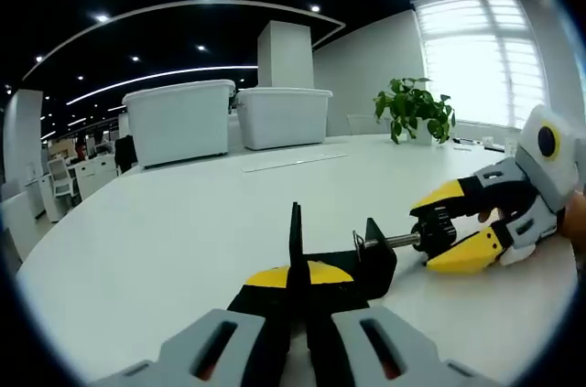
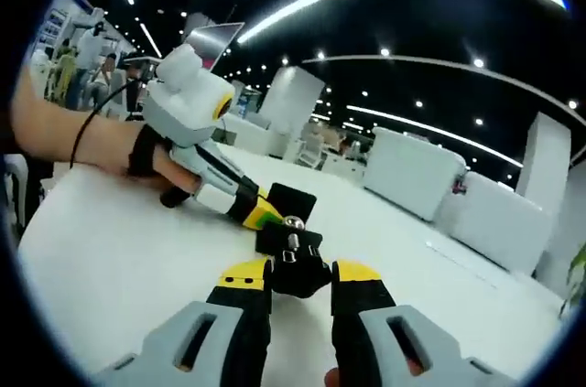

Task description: Clamp the fixed fixture on the desktop, loosen the retaining clip, secure it to the edge of the desk, and tighten the retaining clip.

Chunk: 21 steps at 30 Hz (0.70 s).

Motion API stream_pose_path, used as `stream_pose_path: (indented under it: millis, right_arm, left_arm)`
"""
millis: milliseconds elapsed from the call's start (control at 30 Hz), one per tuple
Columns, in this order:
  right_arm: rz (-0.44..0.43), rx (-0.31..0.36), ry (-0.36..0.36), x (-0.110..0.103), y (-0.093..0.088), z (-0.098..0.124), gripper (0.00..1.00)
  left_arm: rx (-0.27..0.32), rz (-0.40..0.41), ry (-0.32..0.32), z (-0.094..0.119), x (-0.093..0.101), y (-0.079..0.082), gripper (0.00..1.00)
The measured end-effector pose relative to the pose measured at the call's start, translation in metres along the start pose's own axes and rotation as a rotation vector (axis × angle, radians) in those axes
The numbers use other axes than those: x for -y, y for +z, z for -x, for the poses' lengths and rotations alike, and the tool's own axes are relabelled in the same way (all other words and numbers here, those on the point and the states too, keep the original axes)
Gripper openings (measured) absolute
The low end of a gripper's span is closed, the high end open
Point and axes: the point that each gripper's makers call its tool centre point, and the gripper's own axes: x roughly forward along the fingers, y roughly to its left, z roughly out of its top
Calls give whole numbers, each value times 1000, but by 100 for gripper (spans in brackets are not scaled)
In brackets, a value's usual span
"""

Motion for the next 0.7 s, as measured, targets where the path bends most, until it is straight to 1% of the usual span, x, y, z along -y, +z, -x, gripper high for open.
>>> stream_pose_path:
  millis: [33,133,233,267,333,367,400,433,500,600,667,700]
  right_arm:
    - [10,-1,-2,-1,0,0,23]
    - [75,-4,-15,-1,0,-2,24]
    - [79,-1,-13,-1,0,-1,24]
    - [62,2,-7,0,1,-1,24]
    - [-22,12,11,1,1,-1,26]
    - [-83,17,27,0,2,0,28]
    - [-101,13,30,-2,4,1,29]
    - [-90,7,28,-1,3,2,30]
    - [-104,-16,30,-4,1,4,30]
    - [-126,-57,47,-5,-5,6,33]
    - [-118,-95,61,-4,-9,9,33]
    - [-113,-103,60,-3,-9,11,33]
  left_arm:
    - [0,2,1,0,0,0,5]
    - [0,2,3,2,0,0,5]
    - [1,1,5,3,1,0,6]
    - [1,0,5,5,3,0,6]
    - [3,-3,1,4,2,0,6]
    - [4,-7,0,3,3,0,6]
    - [7,-15,1,2,2,1,6]
    - [8,-22,1,2,2,1,6]
    - [12,-33,0,1,1,1,8]
    - [22,-55,-6,0,1,3,12]
    - [24,-57,-9,2,3,3,15]
    - [23,-55,-8,1,2,3,16]
